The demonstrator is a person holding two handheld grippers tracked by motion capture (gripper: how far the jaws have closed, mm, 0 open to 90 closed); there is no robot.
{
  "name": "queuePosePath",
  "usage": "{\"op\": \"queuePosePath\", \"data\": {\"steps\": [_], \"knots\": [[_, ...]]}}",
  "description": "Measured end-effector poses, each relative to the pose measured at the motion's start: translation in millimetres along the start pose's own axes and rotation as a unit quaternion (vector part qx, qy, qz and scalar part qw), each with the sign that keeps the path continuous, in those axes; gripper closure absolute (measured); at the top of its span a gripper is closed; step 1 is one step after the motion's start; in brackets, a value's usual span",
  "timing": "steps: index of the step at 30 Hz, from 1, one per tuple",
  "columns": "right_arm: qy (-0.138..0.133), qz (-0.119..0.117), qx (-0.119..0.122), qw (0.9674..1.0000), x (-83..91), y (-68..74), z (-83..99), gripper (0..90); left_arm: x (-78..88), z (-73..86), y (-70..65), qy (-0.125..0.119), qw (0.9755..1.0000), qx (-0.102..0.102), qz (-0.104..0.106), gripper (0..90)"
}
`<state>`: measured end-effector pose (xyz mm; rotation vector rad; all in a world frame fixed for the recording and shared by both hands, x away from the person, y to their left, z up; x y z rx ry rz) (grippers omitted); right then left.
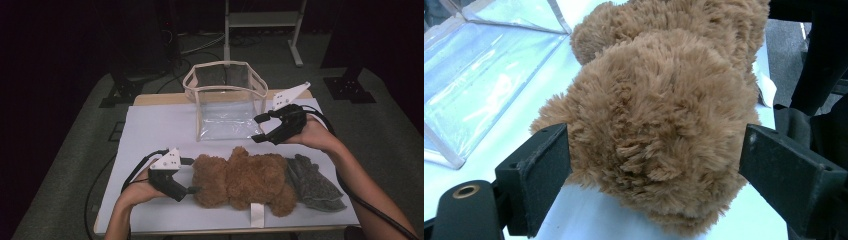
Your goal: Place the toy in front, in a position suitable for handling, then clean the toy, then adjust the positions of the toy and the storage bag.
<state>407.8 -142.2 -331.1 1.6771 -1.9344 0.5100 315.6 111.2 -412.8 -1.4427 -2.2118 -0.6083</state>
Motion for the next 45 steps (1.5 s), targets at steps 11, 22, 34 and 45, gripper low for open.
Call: {"op": "queuePosePath", "data": {"steps": [11,22,34,45], "knots": [[0.003,-0.010,0.010,0.9999,-10.5,2.1,-10.4,27.6,2.3,2.1,-3.0,0.006,1.0000,-0.002,0.004,11.4],[0.006,-0.016,0.017,0.9997,-16.1,-2.7,-23.9,27.7,6.6,2.6,0.4,-0.001,1.0000,0.003,0.001,11.1],[0.018,-0.021,0.027,0.9993,-26.5,-16.0,-42.3,29.0,7.2,5.3,1.5,0.001,1.0000,0.004,0.006,10.5],[0.044,-0.008,0.028,0.9986,-26.6,-41.2,-53.4,31.7,7.3,8.7,0.7,0.006,0.9999,0.009,0.006,9.9]]}}
Point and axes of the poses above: each handheld gripper's, and its own axes: x roughly backward along the jaws, z roughly out of its underside, y roughly to its left, the point moved 7 cm from there along -x, roughly forward along the jaws, and after that the axes turned 7 degrees about -z, right-handed, at the moved point
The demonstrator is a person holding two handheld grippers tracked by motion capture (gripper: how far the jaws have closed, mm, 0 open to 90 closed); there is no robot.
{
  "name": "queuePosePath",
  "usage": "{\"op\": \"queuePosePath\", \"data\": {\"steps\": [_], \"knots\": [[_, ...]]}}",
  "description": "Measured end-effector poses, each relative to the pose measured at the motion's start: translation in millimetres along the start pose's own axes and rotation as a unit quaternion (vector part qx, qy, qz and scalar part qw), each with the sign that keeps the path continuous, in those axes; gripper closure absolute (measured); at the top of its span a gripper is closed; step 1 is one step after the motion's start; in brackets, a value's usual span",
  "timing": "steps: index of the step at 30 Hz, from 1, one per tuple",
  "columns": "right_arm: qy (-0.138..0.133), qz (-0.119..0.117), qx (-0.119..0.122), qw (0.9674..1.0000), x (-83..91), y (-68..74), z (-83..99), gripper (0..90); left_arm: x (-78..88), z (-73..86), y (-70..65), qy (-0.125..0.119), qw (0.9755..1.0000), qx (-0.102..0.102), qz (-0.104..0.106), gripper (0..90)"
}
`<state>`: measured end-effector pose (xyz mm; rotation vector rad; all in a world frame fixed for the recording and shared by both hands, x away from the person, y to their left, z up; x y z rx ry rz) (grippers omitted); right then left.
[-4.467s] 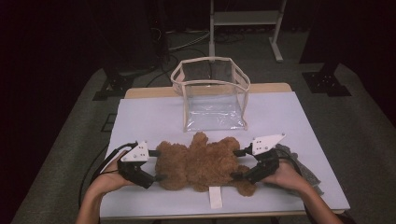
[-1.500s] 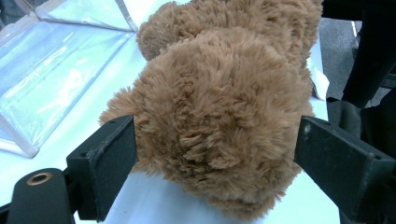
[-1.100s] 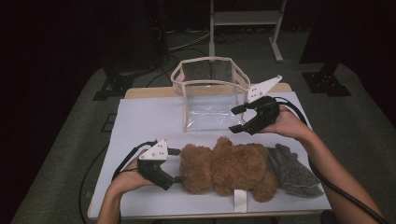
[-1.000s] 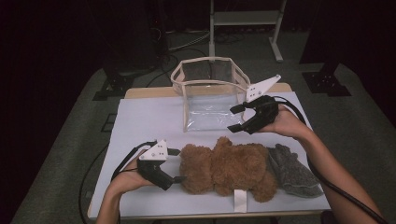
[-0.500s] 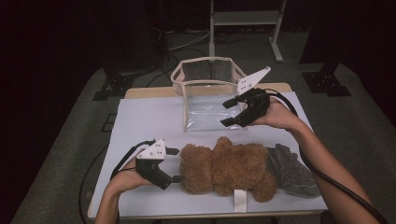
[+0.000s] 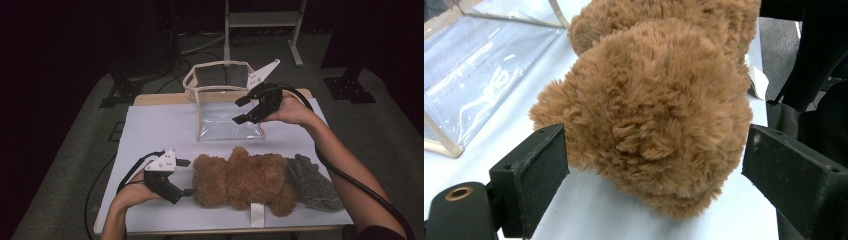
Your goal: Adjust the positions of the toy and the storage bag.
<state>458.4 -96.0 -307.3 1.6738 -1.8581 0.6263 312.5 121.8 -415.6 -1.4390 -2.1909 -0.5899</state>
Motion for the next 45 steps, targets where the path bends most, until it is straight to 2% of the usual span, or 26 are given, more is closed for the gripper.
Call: {"op": "queuePosePath", "data": {"steps": [5,20,36,39,45], "knots": [[0.006,0.005,-0.005,1.0000,1.1,-16.2,-5.3,31.8,1.5,-0.8,3.2,-0.004,1.0000,-0.001,-0.004,9.8],[0.031,0.010,-0.011,0.9994,-2.2,-48.5,-23.1,34.0,5.8,-0.5,8.7,-0.008,0.9999,0.002,-0.012,9.8],[0.035,0.022,-0.025,0.9988,-12.7,-87.6,-17.1,36.3,6.1,7.6,11.0,0.000,0.9998,0.011,-0.013,9.8],[0.033,0.025,-0.033,0.9986,-15.1,-93.0,-15.2,37.7,7.2,8.4,11.4,0.000,0.9998,0.012,-0.015,9.8],[0.033,0.031,-0.029,0.9986,-15.7,-98.1,-18.0,38.1,8.5,9.6,11.8,0.001,0.9998,0.014,-0.014,9.8]]}}
Point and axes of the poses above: each handheld gripper's, and its own axes: x roughly backward along the jaws, z roughly out of its underside, y roughly to its left, the point moved 7 cm from there along -x, roughly forward along the jaws, and after that the axes turned 7 degrees about -z, right-handed, at the moved point
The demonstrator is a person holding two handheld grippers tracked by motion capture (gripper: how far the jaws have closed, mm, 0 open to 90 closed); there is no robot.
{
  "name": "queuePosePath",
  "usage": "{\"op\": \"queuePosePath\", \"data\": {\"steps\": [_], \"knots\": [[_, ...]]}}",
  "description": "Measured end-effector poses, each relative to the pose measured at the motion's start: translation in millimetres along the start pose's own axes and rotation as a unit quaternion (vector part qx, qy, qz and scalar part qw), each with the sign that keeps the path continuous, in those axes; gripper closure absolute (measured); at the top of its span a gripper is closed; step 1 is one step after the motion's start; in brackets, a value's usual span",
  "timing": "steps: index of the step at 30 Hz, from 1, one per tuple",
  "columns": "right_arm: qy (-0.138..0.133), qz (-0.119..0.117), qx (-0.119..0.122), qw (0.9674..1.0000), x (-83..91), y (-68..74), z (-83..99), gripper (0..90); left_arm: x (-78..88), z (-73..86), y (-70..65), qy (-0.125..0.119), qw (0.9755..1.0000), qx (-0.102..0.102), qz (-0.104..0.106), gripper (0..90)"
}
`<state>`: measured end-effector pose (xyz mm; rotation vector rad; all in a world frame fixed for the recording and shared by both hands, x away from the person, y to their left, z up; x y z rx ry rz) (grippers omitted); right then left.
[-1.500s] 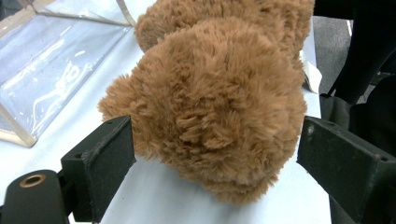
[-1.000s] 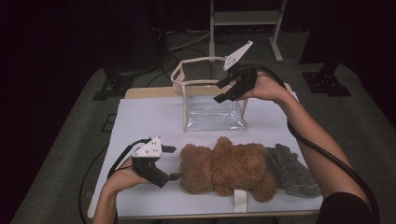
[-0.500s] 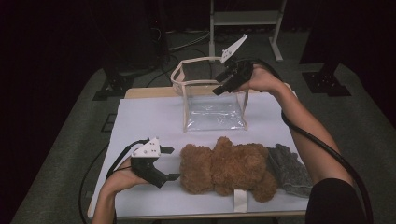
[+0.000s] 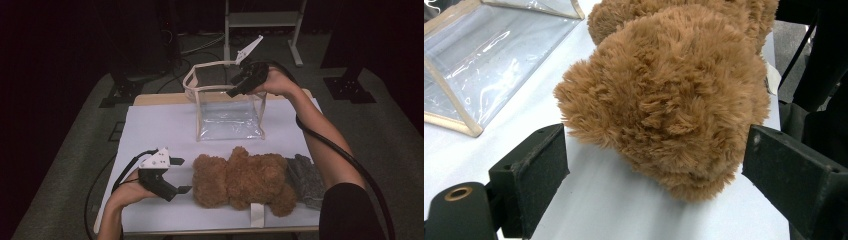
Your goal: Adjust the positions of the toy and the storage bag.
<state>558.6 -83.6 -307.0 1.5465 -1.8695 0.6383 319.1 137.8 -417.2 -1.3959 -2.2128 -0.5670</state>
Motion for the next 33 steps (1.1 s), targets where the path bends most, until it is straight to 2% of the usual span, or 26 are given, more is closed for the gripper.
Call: {"op": "queuePosePath", "data": {"steps": [5,12,20,26,33], "knots": [[0.008,0.001,-0.005,1.0000,-2.4,-3.3,0.0,40.1,0.6,0.6,0.6,-0.001,1.0000,0.000,-0.002,9.8],[0.032,0.004,-0.008,0.9994,-11.2,-9.5,6.7,52.2,2.6,0.9,1.0,-0.001,1.0000,0.001,-0.002,9.8],[0.036,0.002,0.002,0.9993,-10.9,-7.1,8.5,85.5,1.6,3.0,1.3,0.002,1.0000,0.004,-0.001,9.8],[0.038,-0.019,0.012,0.9990,-8.2,3.6,9.5,86.7,1.4,2.0,-0.3,0.003,1.0000,0.001,0.001,9.8],[0.036,-0.029,0.021,0.9987,-6.4,17.7,12.5,87.1,0.0,2.2,-1.2,0.003,1.0000,0.001,0.003,9.8]]}}
Point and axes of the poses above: each handheld gripper's, and its own axes: x roughly backward along the jaws, z roughly out of its underside, y roughly to its left, the point moved 7 cm from there along -x, roughly forward along the jaws, and after that the axes turned 7 degrees about -z, right-handed, at the moved point
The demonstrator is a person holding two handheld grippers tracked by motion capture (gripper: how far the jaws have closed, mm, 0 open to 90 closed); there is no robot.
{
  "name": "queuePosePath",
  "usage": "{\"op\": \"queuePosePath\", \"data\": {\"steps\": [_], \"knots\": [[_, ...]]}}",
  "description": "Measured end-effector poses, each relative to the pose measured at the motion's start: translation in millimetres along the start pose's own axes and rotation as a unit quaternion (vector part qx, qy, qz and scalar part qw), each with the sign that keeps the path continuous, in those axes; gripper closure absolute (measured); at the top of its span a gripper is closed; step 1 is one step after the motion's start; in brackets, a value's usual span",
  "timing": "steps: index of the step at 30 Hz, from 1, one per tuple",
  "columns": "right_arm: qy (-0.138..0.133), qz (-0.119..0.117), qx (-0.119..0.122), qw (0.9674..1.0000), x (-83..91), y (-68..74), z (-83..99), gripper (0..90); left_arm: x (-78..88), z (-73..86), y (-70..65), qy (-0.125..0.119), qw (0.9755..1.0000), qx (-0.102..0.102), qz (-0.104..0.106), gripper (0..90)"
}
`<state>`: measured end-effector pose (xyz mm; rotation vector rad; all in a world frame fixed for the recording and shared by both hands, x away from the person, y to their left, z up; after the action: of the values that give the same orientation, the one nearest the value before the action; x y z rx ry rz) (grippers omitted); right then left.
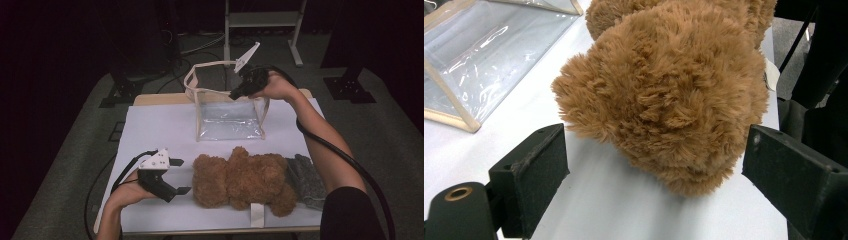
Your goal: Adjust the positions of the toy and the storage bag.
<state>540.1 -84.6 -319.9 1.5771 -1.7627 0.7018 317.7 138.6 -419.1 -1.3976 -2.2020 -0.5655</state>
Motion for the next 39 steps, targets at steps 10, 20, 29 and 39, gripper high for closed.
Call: {"op": "queuePosePath", "data": {"steps": [10,20,29,39], "knots": [[-0.004,-0.006,0.008,0.9999,3.8,23.9,8.2,87.2,0.5,-2.0,-2.9,0.000,1.0000,-0.006,0.004,9.8],[-0.006,-0.017,0.025,0.9995,9.0,59.9,20.4,87.1,-0.9,-2.1,-5.7,0.002,0.9999,-0.007,0.008,9.8],[-0.003,-0.031,0.047,0.9984,15.0,92.8,25.4,87.1,-1.4,-4.1,-7.7,0.000,0.9999,-0.011,0.008,9.7],[-0.008,-0.046,0.052,0.9976,14.1,112.3,28.6,87.0,-0.8,-4.8,-8.4,0.000,0.9999,-0.015,0.009,9.7]]}}
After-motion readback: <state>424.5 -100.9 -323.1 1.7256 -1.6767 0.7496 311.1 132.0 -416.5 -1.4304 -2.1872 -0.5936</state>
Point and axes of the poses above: each handheld gripper's, and its own axes: x roughly backward along the jaws, z roughly out of its underside, y roughly to its left, the point moved 7 cm from there along -x, roughly forward along the jaws, and after that the axes turned 7 degrees about -z, right-handed, at the moved point
